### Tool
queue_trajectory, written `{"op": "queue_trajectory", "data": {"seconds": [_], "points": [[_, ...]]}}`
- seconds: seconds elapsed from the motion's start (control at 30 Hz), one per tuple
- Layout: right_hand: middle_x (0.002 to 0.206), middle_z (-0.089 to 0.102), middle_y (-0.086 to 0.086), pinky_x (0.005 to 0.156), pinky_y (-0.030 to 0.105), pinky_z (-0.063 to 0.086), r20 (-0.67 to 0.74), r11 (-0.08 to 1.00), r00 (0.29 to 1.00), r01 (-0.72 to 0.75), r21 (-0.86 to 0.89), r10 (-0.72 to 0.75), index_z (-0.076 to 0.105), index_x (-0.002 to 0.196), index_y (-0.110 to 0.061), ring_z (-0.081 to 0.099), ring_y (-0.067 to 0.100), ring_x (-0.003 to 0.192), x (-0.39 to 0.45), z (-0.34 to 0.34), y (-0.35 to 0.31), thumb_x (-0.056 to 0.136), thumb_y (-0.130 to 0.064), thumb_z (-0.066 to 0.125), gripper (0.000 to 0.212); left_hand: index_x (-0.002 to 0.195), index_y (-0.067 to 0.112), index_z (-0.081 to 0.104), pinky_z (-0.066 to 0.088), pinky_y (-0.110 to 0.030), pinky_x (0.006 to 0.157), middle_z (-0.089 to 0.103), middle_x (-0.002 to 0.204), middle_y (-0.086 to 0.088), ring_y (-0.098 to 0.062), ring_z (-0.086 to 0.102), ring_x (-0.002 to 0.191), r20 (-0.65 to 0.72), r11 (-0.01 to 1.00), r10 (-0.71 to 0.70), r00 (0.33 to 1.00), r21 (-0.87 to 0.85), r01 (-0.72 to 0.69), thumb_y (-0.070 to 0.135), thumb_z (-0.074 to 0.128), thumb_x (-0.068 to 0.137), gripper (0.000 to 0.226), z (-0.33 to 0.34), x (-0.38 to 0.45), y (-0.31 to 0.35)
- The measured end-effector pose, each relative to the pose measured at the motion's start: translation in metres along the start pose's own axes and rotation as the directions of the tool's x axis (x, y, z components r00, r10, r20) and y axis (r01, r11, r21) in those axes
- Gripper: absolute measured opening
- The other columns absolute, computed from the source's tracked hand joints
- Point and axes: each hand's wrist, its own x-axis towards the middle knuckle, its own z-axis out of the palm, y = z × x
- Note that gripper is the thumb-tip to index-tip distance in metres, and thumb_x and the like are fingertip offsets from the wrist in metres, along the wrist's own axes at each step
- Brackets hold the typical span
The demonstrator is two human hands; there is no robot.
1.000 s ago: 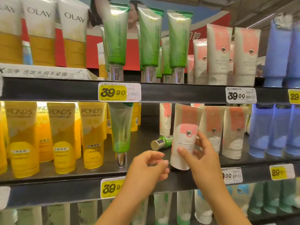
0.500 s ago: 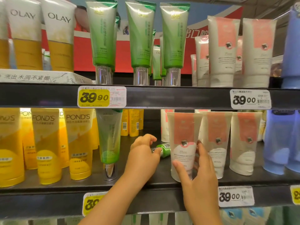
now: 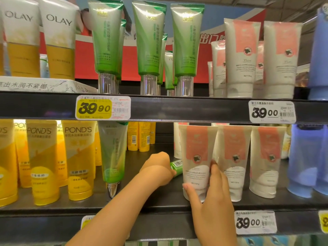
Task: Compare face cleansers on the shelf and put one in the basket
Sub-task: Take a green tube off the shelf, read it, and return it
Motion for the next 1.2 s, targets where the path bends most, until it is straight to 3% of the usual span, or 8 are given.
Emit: {"op": "queue_trajectory", "data": {"seconds": [0.2, 0.33, 0.4, 0.47, 0.57, 0.8, 0.97, 1.2], "points": [[0.147, 0.031, 0.001, 0.101, 0.030, 0.037, -0.006, 0.994, 1.000, 0.016, -0.109, -0.017, 0.016, 0.148, -0.014, 0.032, 0.017, 0.133, 0.001, 0.000, -0.002, 0.086, -0.038, 0.060, 0.080, 0.099, 0.014, 0.059, 0.048, -0.023, 0.057, 0.064, 0.091, -0.004, -0.016, 0.063, 0.075, 0.080, 0.997, -0.072, 0.994, -0.017, 0.074, 0.039, 0.069, 0.080, 0.033, -0.013, -0.012, -0.004], [0.146, 0.034, 0.004, 0.101, 0.031, 0.037, -0.018, 0.991, 1.000, 0.016, -0.133, -0.019, 0.015, 0.149, -0.011, 0.033, 0.020, 0.133, 0.001, 0.002, -0.004, 0.088, -0.037, 0.056, 0.078, 0.105, 0.010, 0.062, 0.057, -0.027, 0.068, 0.066, 0.093, -0.006, -0.018, 0.067, 0.080, 0.120, 0.980, -0.077, 0.990, -0.176, 0.098, 0.039, 0.071, 0.078, 0.040, -0.019, -0.021, -0.015], [0.147, 0.034, 0.006, 0.102, 0.032, 0.037, -0.018, 0.990, 1.000, 0.007, -0.142, -0.010, 0.015, 0.149, -0.010, 0.032, 0.021, 0.134, 0.001, 0.003, -0.004, 0.088, -0.037, 0.056, 0.078, 0.107, 0.009, 0.061, 0.059, -0.026, 0.060, 0.064, 0.094, -0.008, -0.019, 0.065, 0.080, 0.144, 0.931, -0.102, 0.984, -0.336, 0.145, 0.034, 0.071, 0.080, 0.038, -0.021, -0.027, -0.020], [0.146, 0.036, 0.008, 0.101, 0.034, 0.038, -0.026, 0.990, 1.000, 0.004, -0.140, -0.008, 0.018, 0.148, -0.008, 0.034, 0.024, 0.134, 0.001, 0.004, -0.004, 0.088, -0.035, 0.058, 0.077, 0.107, 0.006, 0.058, 0.057, -0.024, 0.051, 0.058, 0.094, -0.011, -0.022, 0.063, 0.080, 0.185, 0.813, -0.120, 0.975, -0.546, 0.204, 0.025, 0.070, 0.082, 0.034, -0.022, -0.036, -0.024], [0.146, 0.037, 0.009, 0.103, 0.035, 0.037, -0.025, 0.991, 1.000, 0.004, -0.135, -0.007, 0.020, 0.147, -0.007, 0.034, 0.025, 0.134, 0.000, 0.003, -0.004, 0.087, -0.034, 0.060, 0.077, 0.099, -0.004, 0.056, 0.060, -0.031, 0.058, 0.052, 0.078, -0.016, -0.024, 0.065, 0.071, 0.263, 0.459, -0.062, 0.963, -0.849, 0.261, 0.015, 0.064, 0.087, 0.023, -0.020, -0.054, -0.030], [0.145, 0.037, 0.013, 0.103, 0.038, 0.037, -0.043, 0.990, 0.999, -0.002, -0.140, -0.004, 0.026, 0.145, -0.004, 0.035, 0.028, 0.134, -0.001, 0.003, -0.005, 0.088, -0.025, 0.062, 0.071, 0.086, -0.007, 0.058, 0.057, -0.029, 0.049, 0.060, 0.089, -0.023, -0.023, 0.071, 0.061, 0.230, 0.025, -0.030, 0.973, -0.973, 0.231, 0.009, 0.061, 0.088, 0.016, -0.010, -0.088, -0.040], [0.143, 0.039, 0.015, 0.100, 0.041, 0.039, -0.063, 0.988, 0.998, -0.018, -0.154, 0.009, 0.029, 0.143, -0.003, 0.038, 0.031, 0.131, -0.001, 0.005, -0.007, 0.089, -0.024, 0.060, 0.067, 0.075, -0.010, 0.059, 0.056, -0.031, 0.046, 0.058, 0.062, -0.020, -0.026, 0.071, 0.057, 0.217, -0.135, -0.057, 0.974, -0.969, 0.208, 0.008, 0.061, 0.087, 0.022, -0.001, -0.107, -0.047], [0.144, 0.037, 0.016, 0.100, 0.041, 0.038, -0.060, 0.986, 0.998, -0.028, -0.163, 0.018, 0.026, 0.144, -0.002, 0.037, 0.033, 0.132, -0.001, 0.005, -0.009, 0.090, -0.024, 0.059, 0.067, 0.089, -0.009, 0.062, 0.056, -0.032, 0.049, 0.070, 0.072, -0.024, -0.030, 0.072, 0.067, 0.226, -0.208, 0.033, 0.973, -0.951, 0.228, 0.011, 0.067, 0.076, 0.024, -0.001, -0.126, -0.059]]}}
